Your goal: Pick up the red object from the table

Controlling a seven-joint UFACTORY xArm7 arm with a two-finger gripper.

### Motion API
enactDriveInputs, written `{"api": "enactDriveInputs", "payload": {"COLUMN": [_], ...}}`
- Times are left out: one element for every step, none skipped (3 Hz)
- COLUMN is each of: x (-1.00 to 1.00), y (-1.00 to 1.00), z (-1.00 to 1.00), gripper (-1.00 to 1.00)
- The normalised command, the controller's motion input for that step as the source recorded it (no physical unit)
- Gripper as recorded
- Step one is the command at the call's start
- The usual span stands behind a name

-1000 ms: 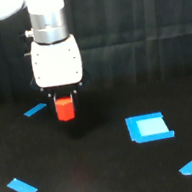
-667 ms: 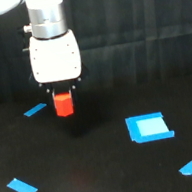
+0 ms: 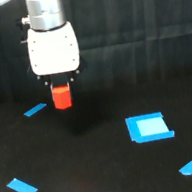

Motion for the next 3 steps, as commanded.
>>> {"api": "enactDriveInputs", "payload": {"x": [0.04, -0.02, 0.07], "y": [-0.13, -0.03, -0.03], "z": [0.18, 0.36, 0.22], "gripper": [-0.97, -1.0, -0.97]}}
